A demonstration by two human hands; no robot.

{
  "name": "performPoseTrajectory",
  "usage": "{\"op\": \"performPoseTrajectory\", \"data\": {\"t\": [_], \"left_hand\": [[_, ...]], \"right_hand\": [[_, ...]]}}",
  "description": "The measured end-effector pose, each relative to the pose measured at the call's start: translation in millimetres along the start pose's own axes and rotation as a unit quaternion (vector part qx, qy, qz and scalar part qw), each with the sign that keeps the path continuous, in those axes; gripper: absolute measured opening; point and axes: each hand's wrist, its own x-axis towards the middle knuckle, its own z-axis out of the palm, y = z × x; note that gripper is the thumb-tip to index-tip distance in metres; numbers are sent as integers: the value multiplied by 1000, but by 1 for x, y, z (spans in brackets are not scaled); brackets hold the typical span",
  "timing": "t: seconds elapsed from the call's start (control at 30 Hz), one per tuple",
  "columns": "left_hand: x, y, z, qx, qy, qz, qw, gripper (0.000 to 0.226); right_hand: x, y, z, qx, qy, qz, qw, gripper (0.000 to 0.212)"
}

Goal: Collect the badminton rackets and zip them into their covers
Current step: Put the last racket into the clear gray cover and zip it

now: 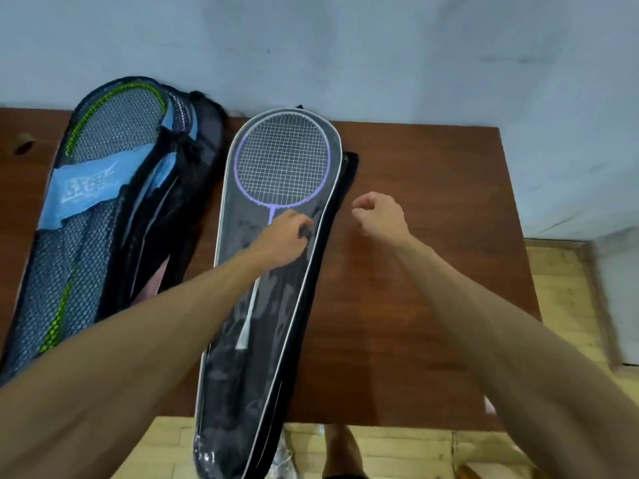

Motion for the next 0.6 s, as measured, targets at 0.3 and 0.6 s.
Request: {"op": "performPoseTrajectory", "data": {"t": [0.3, 0.6], "left_hand": [[68, -14, 2, 184, 20, 15, 983, 75], [78, -27, 9, 244, 27, 30, 969, 75]], "right_hand": [[114, -12, 6, -53, -32, -24, 998, 39], [138, -17, 18, -97, 25, -16, 995, 26]]}}
